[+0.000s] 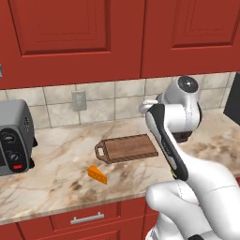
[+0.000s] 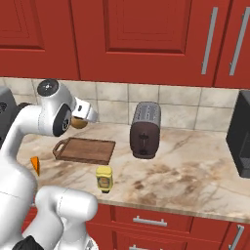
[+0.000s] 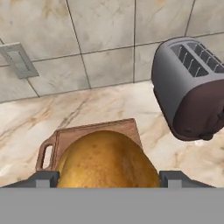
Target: Retrieve the reheated potato from the microwave, then place the potato, cheese, and condiment on the cutting board.
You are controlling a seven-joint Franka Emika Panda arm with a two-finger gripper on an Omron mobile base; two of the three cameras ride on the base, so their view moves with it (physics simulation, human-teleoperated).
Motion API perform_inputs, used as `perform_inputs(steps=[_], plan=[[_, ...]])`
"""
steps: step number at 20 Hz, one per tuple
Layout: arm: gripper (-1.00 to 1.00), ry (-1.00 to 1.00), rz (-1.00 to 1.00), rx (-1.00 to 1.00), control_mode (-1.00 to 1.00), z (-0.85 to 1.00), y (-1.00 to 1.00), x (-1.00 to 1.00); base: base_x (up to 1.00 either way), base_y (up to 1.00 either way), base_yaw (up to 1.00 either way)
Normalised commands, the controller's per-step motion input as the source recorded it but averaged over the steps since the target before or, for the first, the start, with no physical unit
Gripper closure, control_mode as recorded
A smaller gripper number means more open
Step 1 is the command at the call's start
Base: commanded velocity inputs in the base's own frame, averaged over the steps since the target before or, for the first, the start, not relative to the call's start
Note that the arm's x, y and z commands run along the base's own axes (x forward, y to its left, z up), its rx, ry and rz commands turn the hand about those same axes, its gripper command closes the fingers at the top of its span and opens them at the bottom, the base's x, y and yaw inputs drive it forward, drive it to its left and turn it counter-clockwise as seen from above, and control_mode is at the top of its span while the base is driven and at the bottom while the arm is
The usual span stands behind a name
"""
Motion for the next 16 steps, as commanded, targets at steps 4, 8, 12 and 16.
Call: perform_inputs(steps=[4,8,12,16], plan=[[1.0,0.0,0.05,0.2,-1.0,-0.34,-0.02,0.13,0.0,0.0,0.0],[1.0,0.0,0.02,0.07,-1.0,-0.4,-0.01,0.1,0.0,0.0,0.0],[1.0,0.05,0.0,0.0,-1.0,-0.32,0.0,0.16,0.0,0.0,0.0],[1.0,0.01,0.0,0.0,-1.0,-0.29,0.02,0.17,0.0,0.0,0.0]])
